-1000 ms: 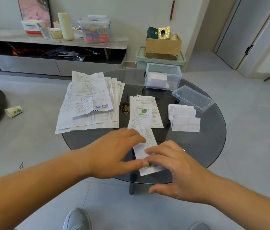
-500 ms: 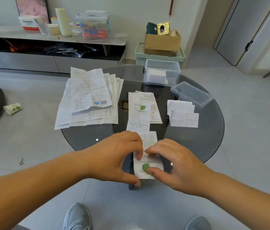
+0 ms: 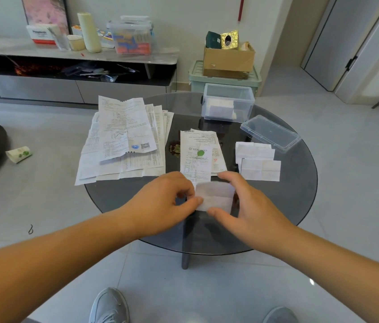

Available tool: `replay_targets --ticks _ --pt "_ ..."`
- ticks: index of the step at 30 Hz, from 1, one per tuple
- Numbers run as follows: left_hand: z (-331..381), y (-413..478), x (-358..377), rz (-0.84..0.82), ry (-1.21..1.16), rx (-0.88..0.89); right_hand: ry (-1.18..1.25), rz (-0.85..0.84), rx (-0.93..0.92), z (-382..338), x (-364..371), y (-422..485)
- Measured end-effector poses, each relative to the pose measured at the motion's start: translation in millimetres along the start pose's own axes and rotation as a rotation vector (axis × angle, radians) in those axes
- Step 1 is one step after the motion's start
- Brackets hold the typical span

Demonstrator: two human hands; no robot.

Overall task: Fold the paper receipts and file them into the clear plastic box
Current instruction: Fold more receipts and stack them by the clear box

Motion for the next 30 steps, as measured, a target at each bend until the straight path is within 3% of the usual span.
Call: replay_targets --ticks 6,11,16,20,30 --pt "-0.6 9.1 5.5 -0.011 0.142 -0.03 -0.117 0.05 0.128 1.6 1.4 12.1" --pt "0.7 11.0 3.6 0.103 0.19 0.007 -0.102 0.044 0.157 5.1 0.8 18.8" --pt "1.8 14.2 10.3 -0.021 0.301 0.063 -0.186 0.16 0.159 9.6 -3.6 21.5" --pt "-7.1 16.0 13.8 -0.109 0.352 0.031 -0.253 0.159 0.19 10.6 -7.5 17.1" --pt "-5.8 17.3 13.0 -0.118 0.362 0.02 -0.214 0.11 0.269 10.6 -16.3 6.4"
Point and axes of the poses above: each hand's wrist, its own y-axis towards the middle knuckle, its own x-axis out of the palm, z = x × y, the point moved 4 cm from there along y, towards the middle knuckle, and after that the axes turned 13 degrees about y, right-handed, at the moved point
